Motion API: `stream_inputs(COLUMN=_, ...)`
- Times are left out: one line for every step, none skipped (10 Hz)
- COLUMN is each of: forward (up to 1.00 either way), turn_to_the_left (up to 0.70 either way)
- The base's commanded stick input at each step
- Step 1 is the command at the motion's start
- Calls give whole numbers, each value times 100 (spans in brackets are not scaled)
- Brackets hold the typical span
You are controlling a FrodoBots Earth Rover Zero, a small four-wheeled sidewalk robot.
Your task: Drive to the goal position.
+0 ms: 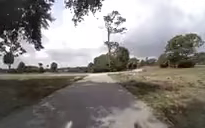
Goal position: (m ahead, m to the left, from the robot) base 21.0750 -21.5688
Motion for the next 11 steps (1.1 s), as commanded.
stream_inputs(forward=85, turn_to_the_left=0)
stream_inputs(forward=85, turn_to_the_left=0)
stream_inputs(forward=85, turn_to_the_left=0)
stream_inputs(forward=85, turn_to_the_left=0)
stream_inputs(forward=85, turn_to_the_left=0)
stream_inputs(forward=85, turn_to_the_left=0)
stream_inputs(forward=85, turn_to_the_left=0)
stream_inputs(forward=85, turn_to_the_left=9)
stream_inputs(forward=85, turn_to_the_left=33)
stream_inputs(forward=85, turn_to_the_left=16)
stream_inputs(forward=85, turn_to_the_left=0)
